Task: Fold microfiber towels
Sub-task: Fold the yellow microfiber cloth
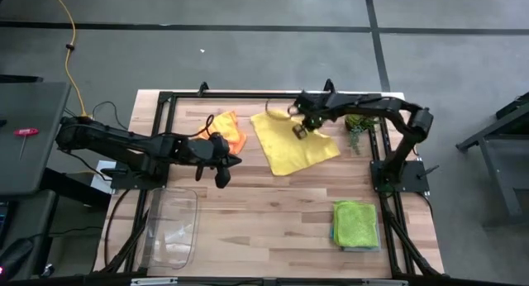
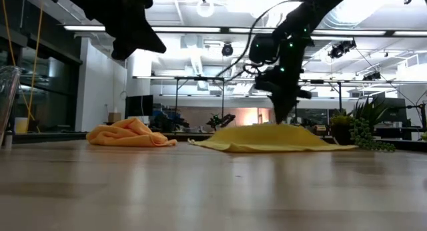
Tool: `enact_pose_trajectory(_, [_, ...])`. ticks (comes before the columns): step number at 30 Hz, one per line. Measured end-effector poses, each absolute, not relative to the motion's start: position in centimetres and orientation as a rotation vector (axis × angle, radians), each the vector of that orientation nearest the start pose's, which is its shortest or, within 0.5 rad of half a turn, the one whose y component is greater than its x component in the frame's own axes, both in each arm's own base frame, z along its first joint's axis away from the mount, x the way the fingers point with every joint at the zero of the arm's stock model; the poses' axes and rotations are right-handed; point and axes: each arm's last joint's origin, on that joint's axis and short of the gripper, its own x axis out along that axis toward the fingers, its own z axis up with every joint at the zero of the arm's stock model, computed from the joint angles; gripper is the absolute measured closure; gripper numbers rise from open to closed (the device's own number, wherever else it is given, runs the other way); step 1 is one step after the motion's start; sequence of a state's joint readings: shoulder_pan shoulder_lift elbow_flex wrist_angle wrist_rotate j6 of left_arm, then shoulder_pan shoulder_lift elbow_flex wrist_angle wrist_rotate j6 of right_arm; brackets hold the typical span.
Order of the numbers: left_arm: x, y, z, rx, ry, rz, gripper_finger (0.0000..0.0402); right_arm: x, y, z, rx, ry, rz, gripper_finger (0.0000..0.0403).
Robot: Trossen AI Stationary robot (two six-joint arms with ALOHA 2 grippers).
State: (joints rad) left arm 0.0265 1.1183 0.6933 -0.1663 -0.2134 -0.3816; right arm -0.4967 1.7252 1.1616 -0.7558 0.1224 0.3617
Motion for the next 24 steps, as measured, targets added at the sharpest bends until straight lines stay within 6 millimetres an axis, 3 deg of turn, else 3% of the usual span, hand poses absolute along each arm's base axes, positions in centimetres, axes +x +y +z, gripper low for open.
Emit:
enact_pose_trajectory(5, [23.1,1.2,24.2,-0.301,0.534,0.345,0.0401,28.4,-14.7,18.3,0.439,1.268,-0.936,0.0403])
enact_pose_trajectory(13, [23.1,1.2,24.2,-0.342,0.530,0.344,0.0402,27.8,-17.6,17.3,0.603,1.173,-1.109,0.0403])
enact_pose_trajectory(24, [23.1,1.1,24.2,-0.397,0.528,0.335,0.0401,27.3,-19.5,15.2,0.689,1.189,-1.136,0.0391])
